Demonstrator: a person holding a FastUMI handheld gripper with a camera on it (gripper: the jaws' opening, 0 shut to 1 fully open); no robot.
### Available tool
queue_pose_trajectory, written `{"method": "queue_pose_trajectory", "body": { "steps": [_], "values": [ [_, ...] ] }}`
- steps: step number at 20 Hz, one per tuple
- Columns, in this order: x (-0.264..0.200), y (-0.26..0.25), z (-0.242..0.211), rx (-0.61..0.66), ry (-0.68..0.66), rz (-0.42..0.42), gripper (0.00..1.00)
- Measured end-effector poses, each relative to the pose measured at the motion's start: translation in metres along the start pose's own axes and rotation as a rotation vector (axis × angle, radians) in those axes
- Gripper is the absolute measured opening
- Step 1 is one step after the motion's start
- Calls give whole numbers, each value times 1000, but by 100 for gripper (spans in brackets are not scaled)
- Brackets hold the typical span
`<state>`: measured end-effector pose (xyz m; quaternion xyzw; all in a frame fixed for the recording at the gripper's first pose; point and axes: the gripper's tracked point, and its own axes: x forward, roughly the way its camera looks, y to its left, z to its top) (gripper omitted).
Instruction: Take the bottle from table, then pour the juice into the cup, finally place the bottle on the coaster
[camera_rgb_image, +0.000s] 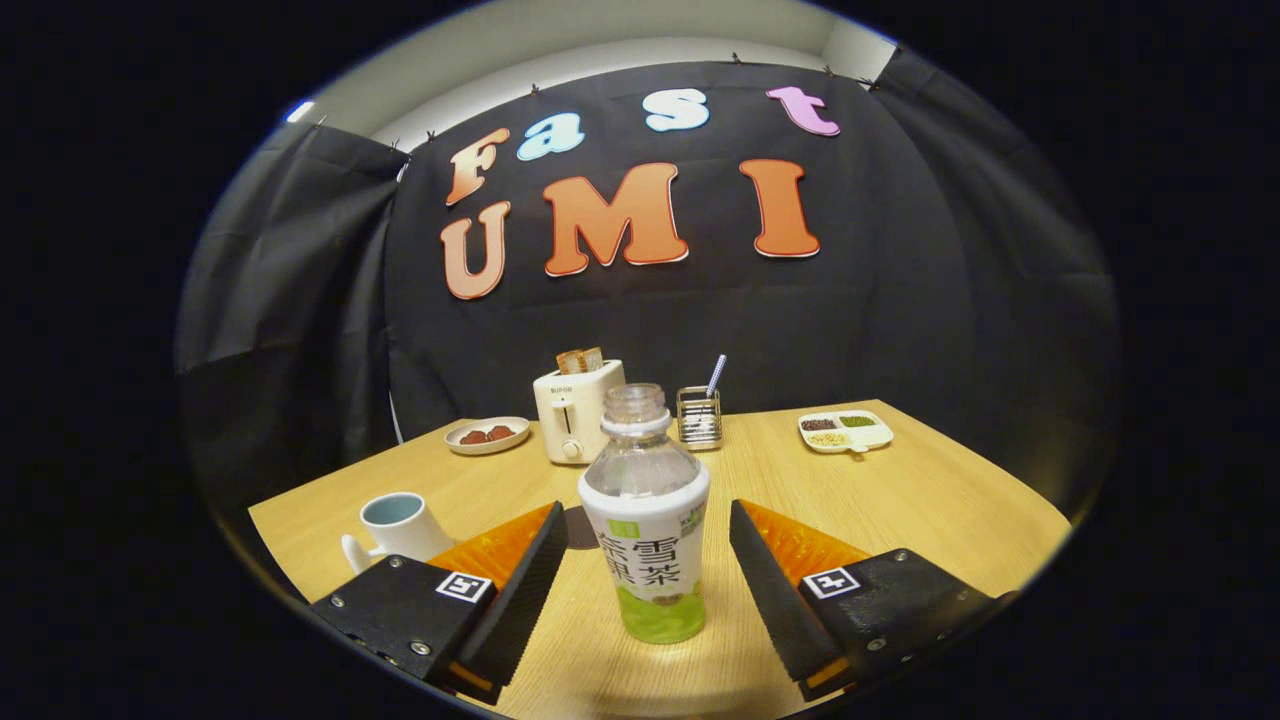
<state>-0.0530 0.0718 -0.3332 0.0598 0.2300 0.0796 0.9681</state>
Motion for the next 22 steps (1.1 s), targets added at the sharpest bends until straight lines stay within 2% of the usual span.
{"method": "queue_pose_trajectory", "body": {
  "steps": [5,9,11,16,19,22],
  "values": [
    [11,-1,-21,53,47,-7,97],
    [18,-5,-37,35,85,-39,91],
    [21,-8,-43,29,97,-61,86],
    [25,-8,-48,40,114,-87,67],
    [26,-11,-47,34,118,-117,61],
    [25,-3,-43,0,124,-97,58]
  ]
}}
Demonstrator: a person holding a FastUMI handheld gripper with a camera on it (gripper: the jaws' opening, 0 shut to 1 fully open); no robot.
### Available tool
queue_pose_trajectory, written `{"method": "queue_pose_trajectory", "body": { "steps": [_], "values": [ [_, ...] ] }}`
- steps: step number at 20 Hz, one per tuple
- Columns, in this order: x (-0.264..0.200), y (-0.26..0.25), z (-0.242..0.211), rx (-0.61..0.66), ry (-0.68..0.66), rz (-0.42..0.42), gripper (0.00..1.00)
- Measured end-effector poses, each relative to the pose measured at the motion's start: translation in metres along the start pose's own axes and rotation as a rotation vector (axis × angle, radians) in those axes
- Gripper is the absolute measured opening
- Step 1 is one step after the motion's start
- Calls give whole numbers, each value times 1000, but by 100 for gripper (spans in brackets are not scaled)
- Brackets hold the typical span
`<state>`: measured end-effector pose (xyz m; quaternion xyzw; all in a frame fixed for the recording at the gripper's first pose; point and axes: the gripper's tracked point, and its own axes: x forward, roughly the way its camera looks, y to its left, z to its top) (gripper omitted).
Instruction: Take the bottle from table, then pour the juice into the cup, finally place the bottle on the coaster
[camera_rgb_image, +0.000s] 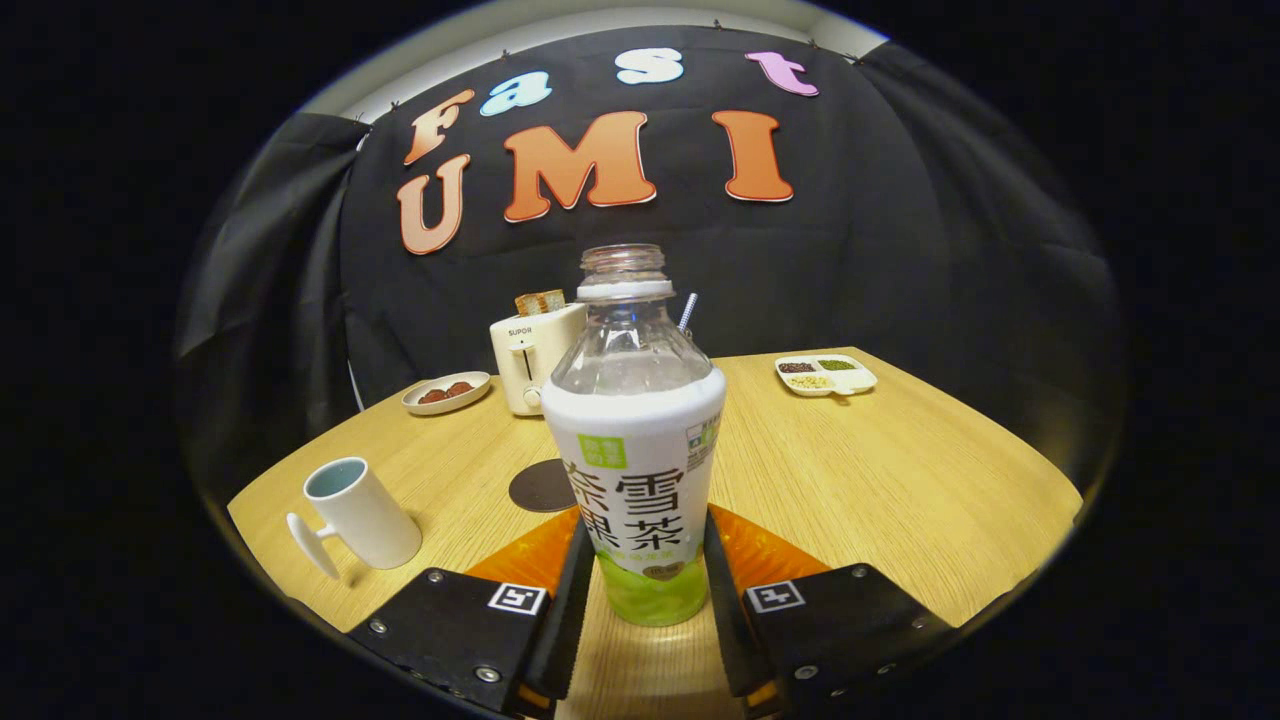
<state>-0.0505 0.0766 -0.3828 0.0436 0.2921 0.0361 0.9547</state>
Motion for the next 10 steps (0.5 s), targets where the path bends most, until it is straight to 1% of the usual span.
{"method": "queue_pose_trajectory", "body": {
  "steps": [7,10],
  "values": [
    [1,25,13,-203,-10,-3,58],
    [-1,40,18,-311,-16,1,58]
  ]
}}
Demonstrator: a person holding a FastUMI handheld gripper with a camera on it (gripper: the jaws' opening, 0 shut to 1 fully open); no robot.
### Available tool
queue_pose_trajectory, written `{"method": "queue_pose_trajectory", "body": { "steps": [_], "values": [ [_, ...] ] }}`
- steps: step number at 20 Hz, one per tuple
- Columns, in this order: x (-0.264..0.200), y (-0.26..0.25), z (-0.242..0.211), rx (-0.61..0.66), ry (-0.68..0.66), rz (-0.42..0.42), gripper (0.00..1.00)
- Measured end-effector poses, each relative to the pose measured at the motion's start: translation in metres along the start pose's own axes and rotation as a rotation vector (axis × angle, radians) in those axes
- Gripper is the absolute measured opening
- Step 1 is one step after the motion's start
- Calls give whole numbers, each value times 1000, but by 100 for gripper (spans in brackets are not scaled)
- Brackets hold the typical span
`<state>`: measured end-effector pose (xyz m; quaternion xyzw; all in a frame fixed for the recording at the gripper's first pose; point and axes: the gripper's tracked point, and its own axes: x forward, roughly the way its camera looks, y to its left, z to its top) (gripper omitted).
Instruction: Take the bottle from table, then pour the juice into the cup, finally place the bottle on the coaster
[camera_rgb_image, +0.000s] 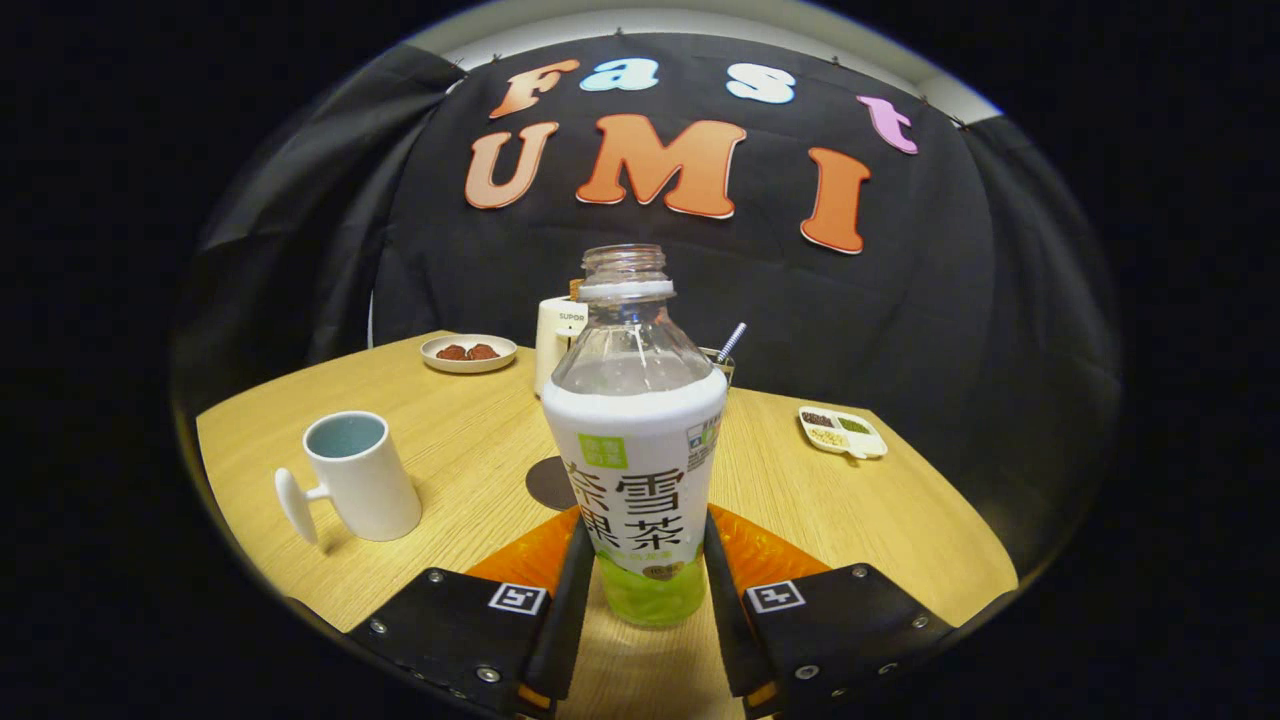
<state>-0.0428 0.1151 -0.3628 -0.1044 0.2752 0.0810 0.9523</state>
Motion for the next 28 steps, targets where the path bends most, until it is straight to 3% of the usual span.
{"method": "queue_pose_trajectory", "body": {
  "steps": [10,16,22,28],
  "values": [
    [10,10,16,-333,10,-61,58],
    [10,24,35,-609,-61,-100,57],
    [11,42,49,-791,-122,-121,57],
    [5,48,64,-999,-207,-199,57]
  ]
}}
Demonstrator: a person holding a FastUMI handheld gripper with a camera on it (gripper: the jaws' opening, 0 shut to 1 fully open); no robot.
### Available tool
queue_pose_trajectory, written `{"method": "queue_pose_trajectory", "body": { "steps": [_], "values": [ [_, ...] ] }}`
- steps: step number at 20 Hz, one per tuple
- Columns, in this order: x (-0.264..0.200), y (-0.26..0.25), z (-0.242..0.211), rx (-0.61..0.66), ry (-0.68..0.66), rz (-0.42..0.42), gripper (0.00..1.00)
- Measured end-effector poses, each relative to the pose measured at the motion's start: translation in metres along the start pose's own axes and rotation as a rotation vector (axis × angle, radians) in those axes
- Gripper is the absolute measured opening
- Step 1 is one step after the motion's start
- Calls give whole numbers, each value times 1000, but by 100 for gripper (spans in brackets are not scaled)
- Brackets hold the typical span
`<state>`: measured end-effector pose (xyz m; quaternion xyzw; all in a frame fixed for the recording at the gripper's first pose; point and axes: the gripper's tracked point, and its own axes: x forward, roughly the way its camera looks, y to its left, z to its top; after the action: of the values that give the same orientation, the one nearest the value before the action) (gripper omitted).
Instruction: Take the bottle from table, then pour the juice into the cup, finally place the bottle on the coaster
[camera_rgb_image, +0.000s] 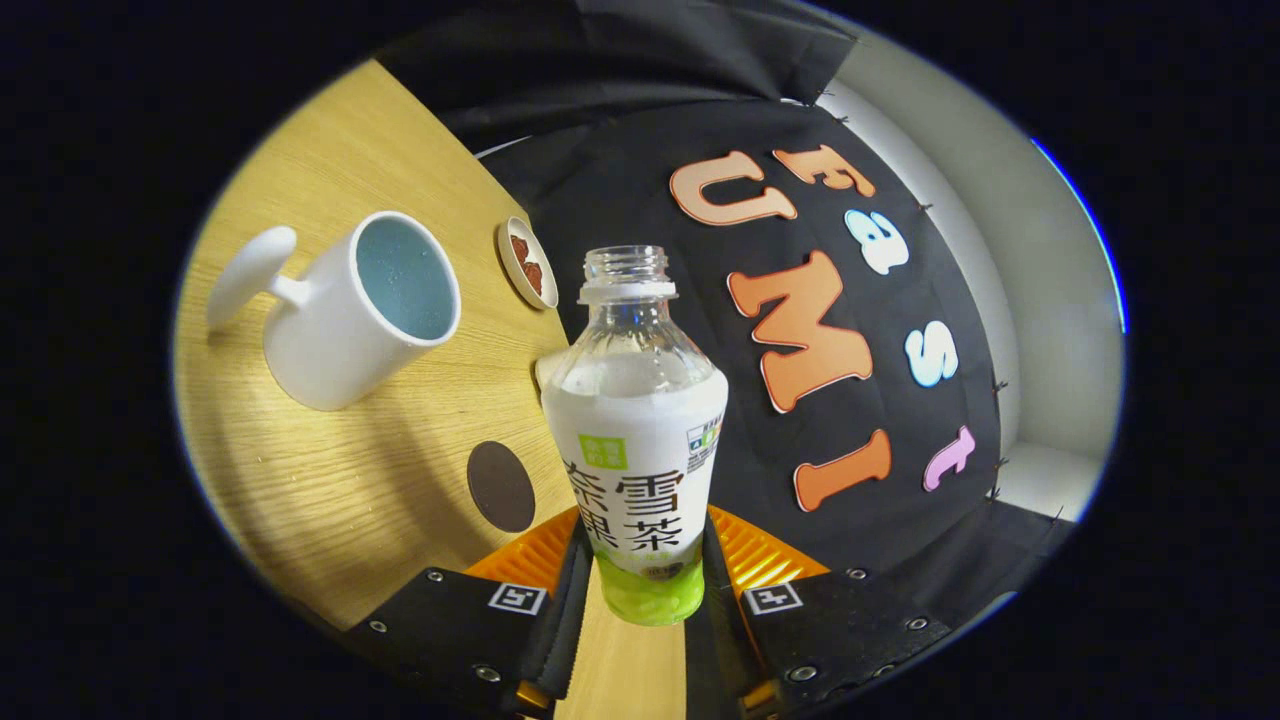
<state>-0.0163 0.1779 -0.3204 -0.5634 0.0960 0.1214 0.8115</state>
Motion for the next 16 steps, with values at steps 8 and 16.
{"method": "queue_pose_trajectory", "body": {
  "steps": [8,16],
  "values": [
    [8,-10,13,-191,-25,-78,57],
    [15,3,11,-317,-39,-61,57]
  ]
}}
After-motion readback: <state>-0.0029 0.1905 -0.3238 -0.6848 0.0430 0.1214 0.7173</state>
